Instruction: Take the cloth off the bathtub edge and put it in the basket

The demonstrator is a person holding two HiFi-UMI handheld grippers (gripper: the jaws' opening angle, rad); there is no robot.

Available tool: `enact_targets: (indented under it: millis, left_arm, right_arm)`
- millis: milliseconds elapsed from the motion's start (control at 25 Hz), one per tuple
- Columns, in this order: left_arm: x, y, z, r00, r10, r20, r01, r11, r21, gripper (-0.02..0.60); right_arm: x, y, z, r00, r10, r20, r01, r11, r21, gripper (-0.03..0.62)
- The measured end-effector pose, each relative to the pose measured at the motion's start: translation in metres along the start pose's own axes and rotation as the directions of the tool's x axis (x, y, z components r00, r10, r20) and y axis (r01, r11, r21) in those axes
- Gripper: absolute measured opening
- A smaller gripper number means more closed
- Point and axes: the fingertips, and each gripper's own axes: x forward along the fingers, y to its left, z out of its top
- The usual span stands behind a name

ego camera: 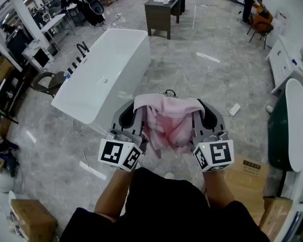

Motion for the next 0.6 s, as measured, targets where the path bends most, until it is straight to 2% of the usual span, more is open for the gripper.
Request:
enact_targets:
  millis: [200, 320, 600]
  left_arm:
    - [-0.005, -0.003, 0.006, 1.0, -0.007, 0.007, 0.007, 1.0, 0.017, 0.021]
    - [0.0, -0.007, 0.006, 1.0, -0.009, 0.007, 0.008, 1.0, 0.024, 0.021]
    - [0.021, 0.007, 0.009, 0.999, -0.033, 0.014, 0.033, 0.999, 0.006, 0.021]
  right_arm:
    - [0.003, 0.015, 0.004, 0.999, 0.052, 0.016, -0.052, 0.998, -0.024, 0.037]
    - [0.006, 0.015, 0.007, 0.997, 0.071, 0.027, -0.071, 0.997, 0.001, 0.037]
    - [0.031, 0.01, 0.011, 0.998, 0.058, 0.032, -0.058, 0.998, 0.008, 0.038]
